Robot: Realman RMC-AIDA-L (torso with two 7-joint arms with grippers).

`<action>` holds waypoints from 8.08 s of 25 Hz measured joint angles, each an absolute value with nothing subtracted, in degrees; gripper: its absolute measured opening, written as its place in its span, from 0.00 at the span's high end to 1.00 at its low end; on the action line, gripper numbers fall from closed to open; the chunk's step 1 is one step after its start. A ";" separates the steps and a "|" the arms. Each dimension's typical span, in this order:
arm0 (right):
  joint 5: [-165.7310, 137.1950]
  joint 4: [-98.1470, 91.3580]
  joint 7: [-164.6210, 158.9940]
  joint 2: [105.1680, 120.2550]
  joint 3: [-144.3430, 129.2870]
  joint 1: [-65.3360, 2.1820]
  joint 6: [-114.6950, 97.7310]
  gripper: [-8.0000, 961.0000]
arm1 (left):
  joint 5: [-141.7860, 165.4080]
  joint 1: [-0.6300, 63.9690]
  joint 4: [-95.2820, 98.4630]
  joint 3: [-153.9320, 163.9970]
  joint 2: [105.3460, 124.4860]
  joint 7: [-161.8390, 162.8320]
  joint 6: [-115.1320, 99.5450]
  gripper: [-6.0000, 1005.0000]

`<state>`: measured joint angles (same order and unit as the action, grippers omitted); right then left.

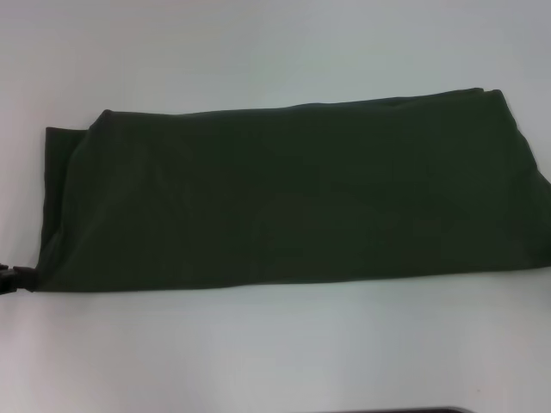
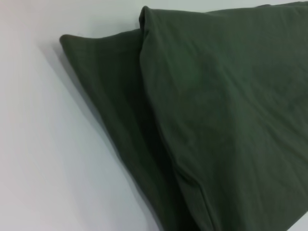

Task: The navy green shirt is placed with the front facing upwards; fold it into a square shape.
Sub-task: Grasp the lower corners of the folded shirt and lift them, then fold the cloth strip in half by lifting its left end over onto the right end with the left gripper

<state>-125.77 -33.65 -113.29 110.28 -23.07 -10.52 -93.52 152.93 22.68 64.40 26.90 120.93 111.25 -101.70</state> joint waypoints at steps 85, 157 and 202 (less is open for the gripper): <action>-125.27 -33.33 -88.94 117.79 -35.60 -26.45 -97.26 0.71 | 115.31 26.93 40.56 25.40 123.84 90.93 -79.55 0.42; -122.78 -25.92 -93.10 119.77 -60.21 -36.97 -81.35 0.96 | 115.04 29.18 38.32 25.49 123.84 89.20 -76.01 0.42; -117.32 -31.87 -95.12 117.78 -63.39 -31.85 -82.93 0.97 | 115.04 29.58 37.62 25.45 123.92 88.94 -75.60 0.42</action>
<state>-117.32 -31.87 -95.12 117.78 -63.39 -31.85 -82.93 115.04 29.58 37.62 25.45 123.92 88.94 -75.60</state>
